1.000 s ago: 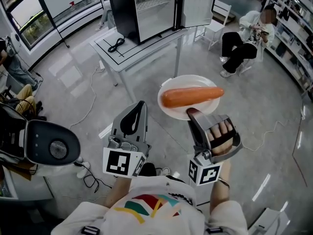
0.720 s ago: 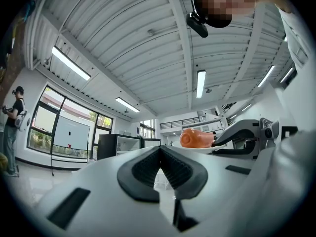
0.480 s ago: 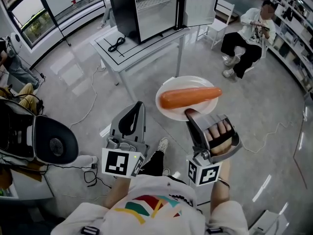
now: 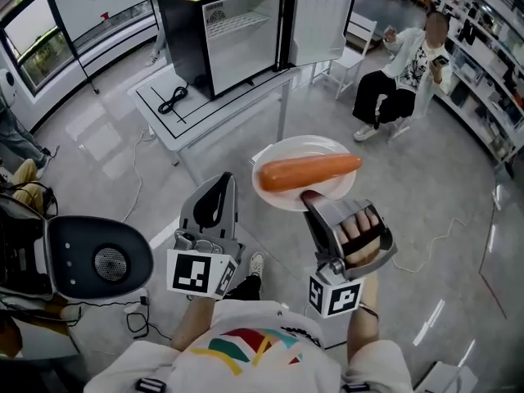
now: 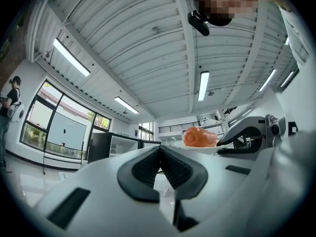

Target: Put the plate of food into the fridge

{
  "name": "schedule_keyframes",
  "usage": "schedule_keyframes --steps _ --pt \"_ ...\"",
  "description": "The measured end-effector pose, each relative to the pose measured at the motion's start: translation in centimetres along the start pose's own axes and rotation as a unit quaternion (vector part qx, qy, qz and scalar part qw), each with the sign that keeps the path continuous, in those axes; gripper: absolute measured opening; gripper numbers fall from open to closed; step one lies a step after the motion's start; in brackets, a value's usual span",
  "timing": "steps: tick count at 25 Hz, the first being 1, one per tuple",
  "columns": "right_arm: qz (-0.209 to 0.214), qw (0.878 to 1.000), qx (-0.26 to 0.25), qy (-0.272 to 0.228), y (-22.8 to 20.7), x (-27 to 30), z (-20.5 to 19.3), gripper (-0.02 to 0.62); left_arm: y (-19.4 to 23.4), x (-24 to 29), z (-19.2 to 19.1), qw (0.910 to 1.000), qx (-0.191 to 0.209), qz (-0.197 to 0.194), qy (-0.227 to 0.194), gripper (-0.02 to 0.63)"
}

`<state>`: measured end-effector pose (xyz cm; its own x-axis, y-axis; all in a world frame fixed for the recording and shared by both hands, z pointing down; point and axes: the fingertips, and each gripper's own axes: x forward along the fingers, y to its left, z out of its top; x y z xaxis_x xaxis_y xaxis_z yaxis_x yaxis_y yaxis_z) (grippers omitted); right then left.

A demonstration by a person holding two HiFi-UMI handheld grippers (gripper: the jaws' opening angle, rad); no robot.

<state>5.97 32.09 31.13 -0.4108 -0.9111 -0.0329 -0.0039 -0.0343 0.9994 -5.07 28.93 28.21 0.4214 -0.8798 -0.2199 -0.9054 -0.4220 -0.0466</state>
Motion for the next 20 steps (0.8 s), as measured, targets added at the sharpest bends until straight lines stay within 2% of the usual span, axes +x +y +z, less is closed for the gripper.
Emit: schedule_keyframes --steps 5,11,20 --pt "-0.001 1.000 -0.001 -0.002 0.0 3.6 -1.6 0.038 1.9 3.2 -0.8 1.0000 0.002 0.004 0.000 0.006" --pt "0.009 1.000 -0.001 -0.009 -0.3 11.4 -3.0 0.039 6.9 9.0 -1.8 0.9999 -0.002 0.013 0.004 0.006" --pt "0.015 1.000 -0.009 -0.021 0.6 19.8 -4.0 0.040 12.7 14.9 -4.0 0.9997 -0.004 0.023 0.003 0.006"
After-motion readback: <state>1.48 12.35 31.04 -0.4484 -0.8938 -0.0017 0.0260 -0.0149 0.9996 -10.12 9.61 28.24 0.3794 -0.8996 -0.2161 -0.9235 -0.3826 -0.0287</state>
